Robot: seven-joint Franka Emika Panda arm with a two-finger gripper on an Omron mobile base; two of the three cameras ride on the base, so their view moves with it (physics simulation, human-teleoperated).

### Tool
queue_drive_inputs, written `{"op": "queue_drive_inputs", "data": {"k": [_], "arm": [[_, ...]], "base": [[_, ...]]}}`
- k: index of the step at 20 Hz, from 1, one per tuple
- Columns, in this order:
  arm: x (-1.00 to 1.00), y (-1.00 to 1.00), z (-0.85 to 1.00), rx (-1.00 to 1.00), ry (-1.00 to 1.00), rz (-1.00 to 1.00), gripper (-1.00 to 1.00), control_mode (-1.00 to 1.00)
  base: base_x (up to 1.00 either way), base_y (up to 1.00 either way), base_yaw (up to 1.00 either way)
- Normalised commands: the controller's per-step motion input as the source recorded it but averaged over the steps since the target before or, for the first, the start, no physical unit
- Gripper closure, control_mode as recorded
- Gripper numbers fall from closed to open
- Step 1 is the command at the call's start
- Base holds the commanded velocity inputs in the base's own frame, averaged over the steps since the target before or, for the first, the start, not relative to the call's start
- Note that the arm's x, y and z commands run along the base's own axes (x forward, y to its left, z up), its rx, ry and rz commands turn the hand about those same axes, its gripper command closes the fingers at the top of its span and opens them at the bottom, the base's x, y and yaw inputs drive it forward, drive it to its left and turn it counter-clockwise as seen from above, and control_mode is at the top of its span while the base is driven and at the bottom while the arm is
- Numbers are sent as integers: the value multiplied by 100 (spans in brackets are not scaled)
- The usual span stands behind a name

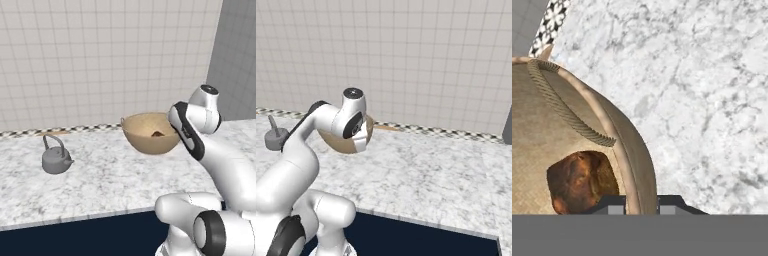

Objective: Open the cabinet, pick up the bread from the cabinet and place it in the basket. Then move the basket to the dining counter.

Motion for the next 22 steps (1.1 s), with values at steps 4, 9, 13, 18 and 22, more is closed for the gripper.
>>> {"op": "queue_drive_inputs", "data": {"k": [4, 9, 13, 18, 22], "arm": [[100, 0, -69, 0, 0, 2, 100, -100], [94, 0, -44, 3, 0, 8, 100, -100], [57, 0, -29, 5, 2, 6, 100, -100], [29, 0, -14, 1, 14, 4, 100, -100], [16, 0, -29, 0, 4, 1, 100, -100]], "base": [[0, 0, 0], [0, 0, 0], [0, 0, 0], [0, 0, 0], [0, 0, 0]]}}
